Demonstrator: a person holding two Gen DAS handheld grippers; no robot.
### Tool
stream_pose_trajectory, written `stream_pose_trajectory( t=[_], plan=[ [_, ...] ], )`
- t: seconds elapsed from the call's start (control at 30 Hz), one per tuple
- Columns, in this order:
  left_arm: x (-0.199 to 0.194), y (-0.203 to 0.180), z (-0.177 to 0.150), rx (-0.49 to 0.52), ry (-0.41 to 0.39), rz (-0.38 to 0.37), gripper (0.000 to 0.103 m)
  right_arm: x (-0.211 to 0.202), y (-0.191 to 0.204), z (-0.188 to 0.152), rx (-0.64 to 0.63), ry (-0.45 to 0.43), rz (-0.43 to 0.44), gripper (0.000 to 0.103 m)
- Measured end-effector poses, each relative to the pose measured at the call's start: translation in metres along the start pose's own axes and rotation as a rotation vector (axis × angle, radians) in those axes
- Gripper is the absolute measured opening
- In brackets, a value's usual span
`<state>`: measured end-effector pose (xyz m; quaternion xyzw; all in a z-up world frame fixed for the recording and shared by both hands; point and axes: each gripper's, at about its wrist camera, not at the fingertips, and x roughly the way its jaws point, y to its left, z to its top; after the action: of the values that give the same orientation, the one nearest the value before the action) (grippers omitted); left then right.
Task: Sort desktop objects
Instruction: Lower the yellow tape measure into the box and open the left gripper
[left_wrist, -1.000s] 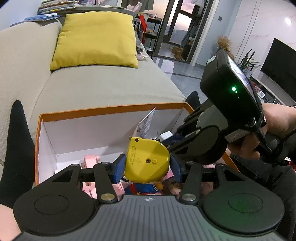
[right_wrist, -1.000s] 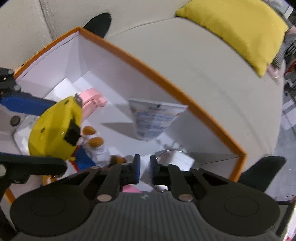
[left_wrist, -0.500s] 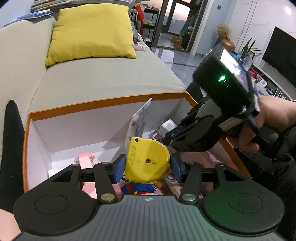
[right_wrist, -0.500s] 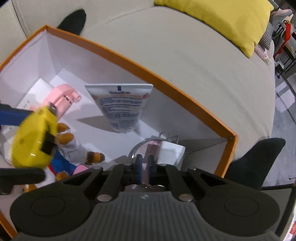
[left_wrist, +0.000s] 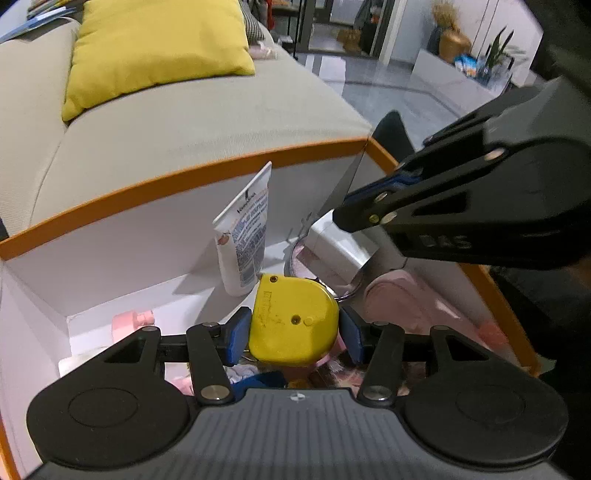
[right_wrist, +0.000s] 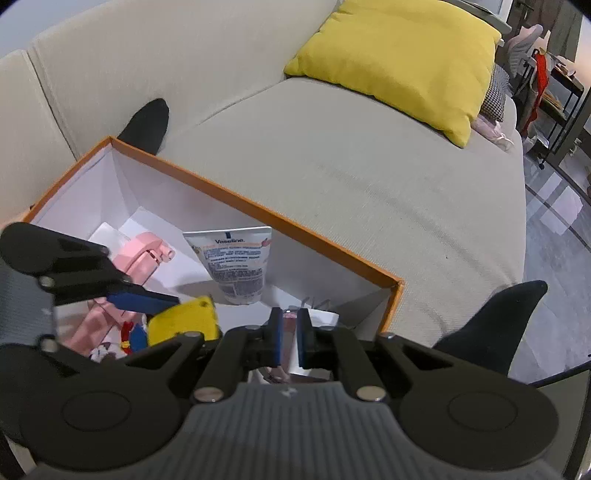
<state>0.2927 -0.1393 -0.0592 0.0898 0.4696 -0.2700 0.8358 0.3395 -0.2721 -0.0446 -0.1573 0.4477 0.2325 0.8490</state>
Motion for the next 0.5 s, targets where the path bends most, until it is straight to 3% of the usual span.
stream_pose_trajectory(
  t=[0.3, 0.4, 0.5],
  plan=[
    [0.030, -0.011, 0.013, 0.105, 0.094, 0.052, 0.059, 0.005, -0.008, -0.003, 0.031, -0.026, 0.026, 0.008],
    [0.031, -0.012, 0.016, 0.117, 0.092, 0.052, 0.059, 0.006, -0.011, -0.005, 0.038, -0.026, 0.033, 0.008],
    [0.035, -0.018, 0.017, 0.173, 0.084, 0.110, 0.059, 0.007, -0.012, -0.006, 0.043, -0.024, 0.039, 0.008]
  ],
)
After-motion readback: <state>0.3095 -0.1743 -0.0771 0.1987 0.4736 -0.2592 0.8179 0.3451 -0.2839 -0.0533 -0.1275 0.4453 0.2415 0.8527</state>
